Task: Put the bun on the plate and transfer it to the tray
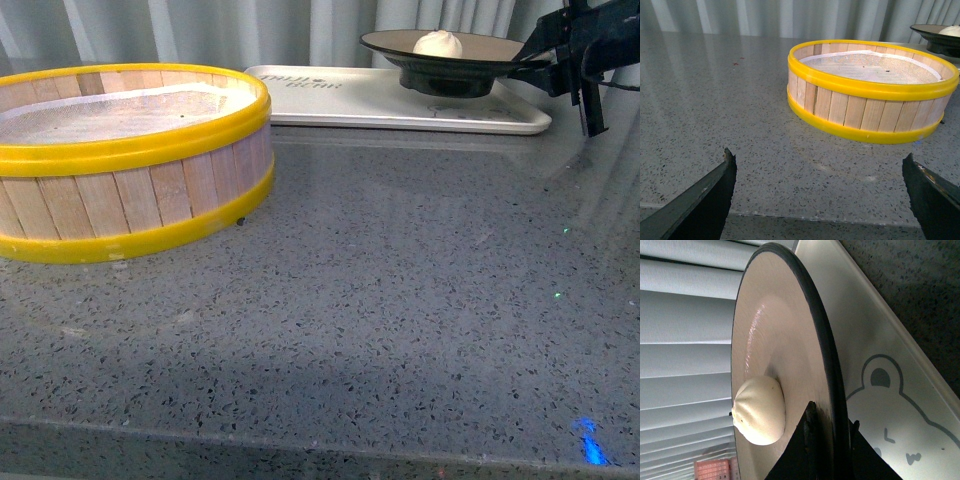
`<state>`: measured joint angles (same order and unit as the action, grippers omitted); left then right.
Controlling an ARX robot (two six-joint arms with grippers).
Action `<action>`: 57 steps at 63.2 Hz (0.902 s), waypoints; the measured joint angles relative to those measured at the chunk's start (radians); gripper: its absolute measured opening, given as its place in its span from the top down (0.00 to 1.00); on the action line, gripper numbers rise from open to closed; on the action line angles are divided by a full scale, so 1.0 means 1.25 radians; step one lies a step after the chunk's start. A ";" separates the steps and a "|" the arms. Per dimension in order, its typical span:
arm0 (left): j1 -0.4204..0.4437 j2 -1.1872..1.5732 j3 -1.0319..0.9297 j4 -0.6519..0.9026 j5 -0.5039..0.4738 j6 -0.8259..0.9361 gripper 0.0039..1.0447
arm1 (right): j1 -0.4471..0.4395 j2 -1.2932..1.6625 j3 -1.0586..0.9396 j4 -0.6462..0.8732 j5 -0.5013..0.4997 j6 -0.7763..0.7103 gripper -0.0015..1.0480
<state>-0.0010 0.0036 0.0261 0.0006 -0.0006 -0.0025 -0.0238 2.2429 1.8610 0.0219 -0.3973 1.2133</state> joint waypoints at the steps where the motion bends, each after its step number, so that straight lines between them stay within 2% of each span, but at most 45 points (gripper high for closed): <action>1: 0.000 0.000 0.000 0.000 0.000 0.000 0.06 | 0.000 0.002 0.002 -0.001 -0.001 0.000 0.97; 12: 0.000 0.000 0.000 0.000 0.000 0.000 0.06 | 0.005 0.032 0.045 -0.023 -0.006 -0.001 0.97; 47: 0.000 0.000 0.000 0.000 0.000 0.000 0.06 | 0.008 0.033 0.047 -0.061 -0.002 -0.025 0.96; 57: 0.000 0.000 0.000 0.000 0.000 0.000 0.06 | 0.008 0.033 0.047 -0.052 -0.007 -0.016 0.61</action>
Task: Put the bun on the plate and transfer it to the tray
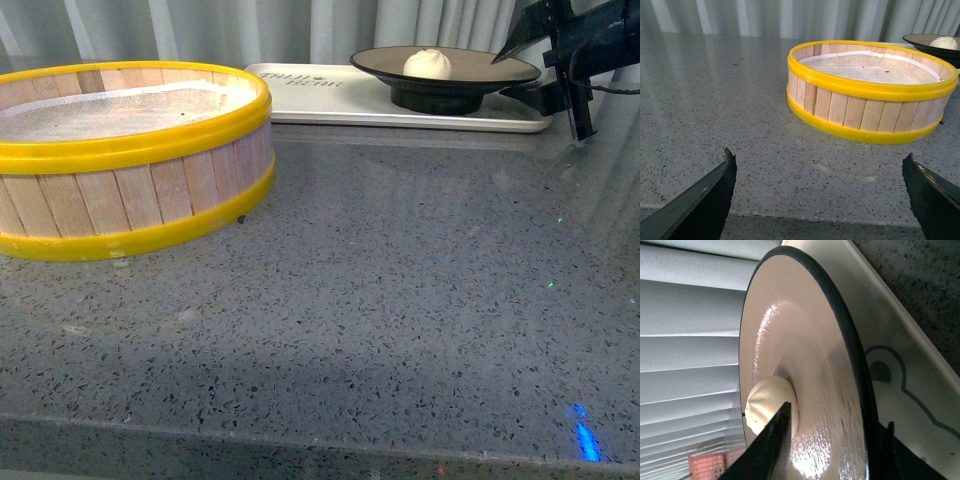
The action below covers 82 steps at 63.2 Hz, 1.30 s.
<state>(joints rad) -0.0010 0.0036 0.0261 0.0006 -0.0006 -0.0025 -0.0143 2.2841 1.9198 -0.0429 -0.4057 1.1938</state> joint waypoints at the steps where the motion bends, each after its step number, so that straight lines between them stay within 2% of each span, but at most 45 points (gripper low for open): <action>1: 0.000 0.000 0.000 0.000 0.000 0.000 0.06 | 0.000 0.000 0.000 0.001 0.000 0.001 0.58; 9: 0.000 0.000 0.000 0.000 0.000 0.000 0.06 | -0.002 -0.001 0.000 -0.002 0.000 0.005 0.31; 12: 0.000 0.000 0.000 0.000 0.000 0.000 0.06 | -0.002 -0.005 0.000 -0.003 -0.003 0.008 0.24; 16: 0.000 0.000 0.000 0.000 0.000 0.000 0.06 | -0.002 -0.015 0.000 -0.006 -0.003 0.007 0.09; 18: 0.000 0.000 0.000 0.000 0.000 0.000 0.06 | -0.002 -0.016 0.000 -0.007 -0.003 0.008 0.07; 34: 0.000 0.000 0.000 0.000 0.000 0.000 0.06 | -0.004 -0.081 -0.088 0.032 0.000 0.006 0.08; 43: 0.000 0.000 0.000 0.000 0.000 0.000 0.06 | -0.017 -0.193 -0.252 0.110 0.012 0.005 0.08; 53: 0.000 0.000 0.000 0.000 0.000 0.000 0.06 | -0.060 -0.388 -0.498 0.171 0.086 -0.041 0.08; 59: 0.000 0.000 0.000 0.000 0.000 0.000 0.06 | -0.095 -0.512 -0.633 0.178 0.167 -0.120 0.08; 66: 0.000 0.000 0.000 0.000 0.000 0.000 0.06 | -0.120 -0.707 -0.814 0.159 0.334 -0.274 0.08; 70: 0.000 0.000 0.000 0.000 0.000 0.000 0.06 | -0.123 -0.826 -0.902 0.139 0.404 -0.377 0.08; 82: 0.000 0.000 0.000 0.000 0.000 0.000 0.06 | -0.120 -1.148 -1.076 0.111 0.533 -0.673 0.08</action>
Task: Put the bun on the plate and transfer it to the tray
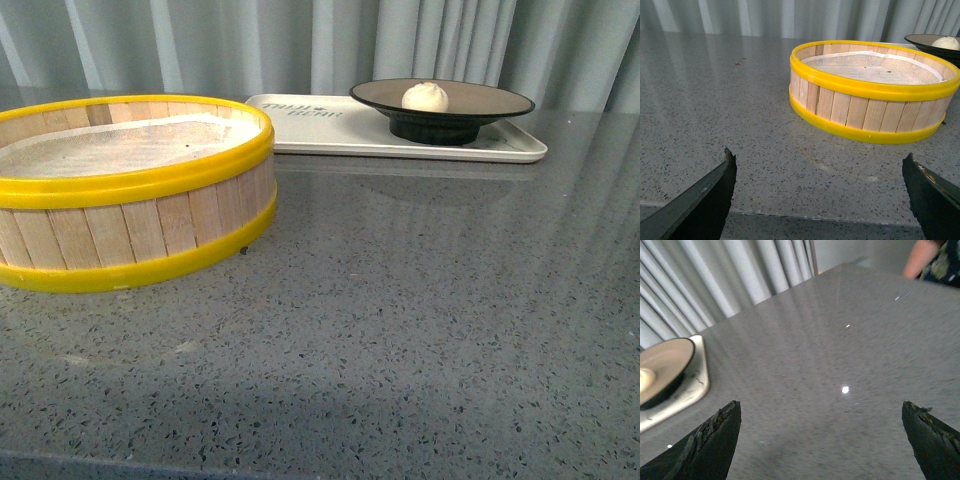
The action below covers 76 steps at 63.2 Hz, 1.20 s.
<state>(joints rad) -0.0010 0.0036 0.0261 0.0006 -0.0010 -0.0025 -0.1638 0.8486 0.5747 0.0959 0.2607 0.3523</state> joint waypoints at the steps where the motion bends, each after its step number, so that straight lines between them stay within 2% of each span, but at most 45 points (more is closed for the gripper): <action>1: 0.000 0.000 0.000 0.000 0.000 0.000 0.06 | 0.003 -0.028 -0.013 -0.006 0.013 -0.032 0.08; 7: 0.000 0.000 0.000 0.000 0.000 0.000 0.06 | 0.038 -0.174 -0.082 -0.041 0.078 -0.194 0.08; 9: 0.000 0.000 0.000 0.000 0.001 0.000 0.06 | 0.029 -0.213 -0.102 -0.033 0.013 -0.211 0.12; 13: 0.000 0.000 0.000 0.000 0.000 0.000 0.06 | 0.007 -0.306 -0.150 -0.039 -0.199 -0.243 0.23; 18: 0.000 0.000 0.000 0.000 0.000 0.000 0.06 | 0.013 -0.380 -0.198 -0.038 -0.313 -0.263 0.37; 21: 0.000 0.000 0.000 0.000 0.000 0.000 0.06 | 0.027 -0.407 -0.228 -0.029 -0.311 -0.269 0.49; 23: 0.000 0.000 0.000 0.000 0.000 0.000 0.06 | 0.063 -0.421 -0.251 -0.027 -0.248 -0.273 0.57; 26: 0.000 0.000 0.000 0.000 0.000 0.000 0.06 | 0.101 -0.432 -0.273 -0.024 -0.214 -0.273 0.66; 31: 0.000 0.000 0.000 0.000 0.001 0.000 0.06 | 0.126 -0.452 -0.302 -0.018 -0.215 -0.277 0.79; 39: 0.000 0.000 0.000 0.000 0.000 0.000 0.06 | 0.128 -0.478 -0.329 -0.011 -0.209 -0.277 0.98; 48: 0.000 0.000 0.000 0.000 0.000 0.000 0.06 | 0.128 -0.507 -0.359 -0.010 -0.209 -0.280 0.98; 55: 0.000 0.000 0.000 0.000 0.000 0.000 0.06 | 0.129 -0.584 -0.377 -0.085 -0.210 -0.280 0.98; 76: 0.000 0.000 0.000 0.000 0.000 0.000 0.06 | 0.129 -0.633 -0.408 -0.086 -0.210 -0.280 0.98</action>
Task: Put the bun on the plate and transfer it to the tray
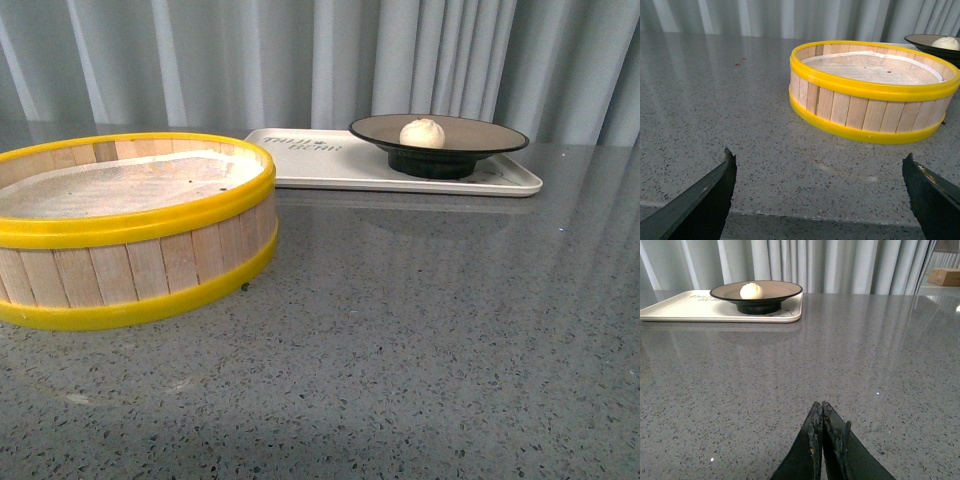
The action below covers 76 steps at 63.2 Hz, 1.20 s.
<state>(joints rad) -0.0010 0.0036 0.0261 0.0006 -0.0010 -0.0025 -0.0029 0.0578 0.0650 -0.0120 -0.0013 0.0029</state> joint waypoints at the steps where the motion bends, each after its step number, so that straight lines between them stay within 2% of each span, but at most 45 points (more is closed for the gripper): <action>1: 0.000 0.000 0.000 0.000 0.000 0.000 0.06 | 0.000 -0.001 -0.001 0.000 0.000 0.000 0.98; 40: 0.000 0.000 0.000 0.000 0.000 0.000 0.06 | 0.000 -0.043 -0.046 0.007 0.000 0.000 0.98; 51: 0.000 0.000 0.000 0.000 0.000 0.000 0.06 | 0.000 -0.043 -0.046 0.007 0.000 -0.001 0.73; 63: 0.000 0.000 0.000 0.000 0.000 0.000 0.06 | 0.000 -0.043 -0.046 0.007 0.000 -0.001 0.39; 76: 0.000 0.000 0.000 0.000 0.000 0.000 0.06 | 0.000 -0.043 -0.046 0.007 0.000 0.000 0.07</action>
<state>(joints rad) -0.0010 0.0036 0.0261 0.0006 -0.0006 -0.0021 -0.0029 0.0044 0.0078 -0.0036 -0.0010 0.0032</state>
